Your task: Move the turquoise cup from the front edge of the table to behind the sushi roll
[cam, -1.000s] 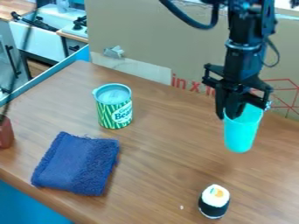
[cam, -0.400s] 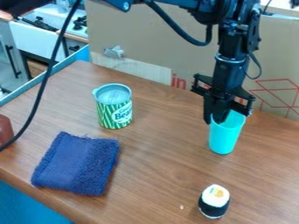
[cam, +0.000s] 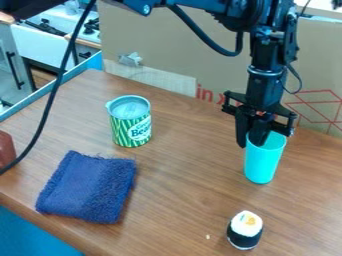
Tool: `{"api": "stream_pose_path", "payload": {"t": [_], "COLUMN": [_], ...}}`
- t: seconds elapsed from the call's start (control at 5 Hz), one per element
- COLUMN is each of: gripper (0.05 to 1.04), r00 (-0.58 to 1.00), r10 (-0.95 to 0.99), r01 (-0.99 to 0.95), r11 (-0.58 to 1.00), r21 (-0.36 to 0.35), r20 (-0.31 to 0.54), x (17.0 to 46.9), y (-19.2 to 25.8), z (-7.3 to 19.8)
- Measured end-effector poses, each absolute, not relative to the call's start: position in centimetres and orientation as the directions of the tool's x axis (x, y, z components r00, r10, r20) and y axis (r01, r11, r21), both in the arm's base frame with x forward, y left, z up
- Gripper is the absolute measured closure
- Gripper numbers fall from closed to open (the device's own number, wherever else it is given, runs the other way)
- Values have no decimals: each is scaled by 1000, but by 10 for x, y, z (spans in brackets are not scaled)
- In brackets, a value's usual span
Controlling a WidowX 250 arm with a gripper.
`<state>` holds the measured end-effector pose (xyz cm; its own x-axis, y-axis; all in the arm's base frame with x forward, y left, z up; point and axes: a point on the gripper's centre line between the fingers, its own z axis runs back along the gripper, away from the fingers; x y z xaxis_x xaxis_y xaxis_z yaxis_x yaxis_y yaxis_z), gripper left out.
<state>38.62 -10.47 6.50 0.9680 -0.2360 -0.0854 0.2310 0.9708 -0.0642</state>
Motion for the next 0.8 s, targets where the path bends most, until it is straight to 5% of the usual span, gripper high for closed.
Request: {"api": "stream_pose_path", "payload": {"t": [0.4, 0.8], "gripper": [155, 79], "r00": [979, 980], "r10": [-205, -135], "r01": [205, 156], "r11": [973, 977], "r21": [-104, -142], "r20": [11, 148], "x": [385, 322], "y": [-110, -74], "z": [95, 127]}}
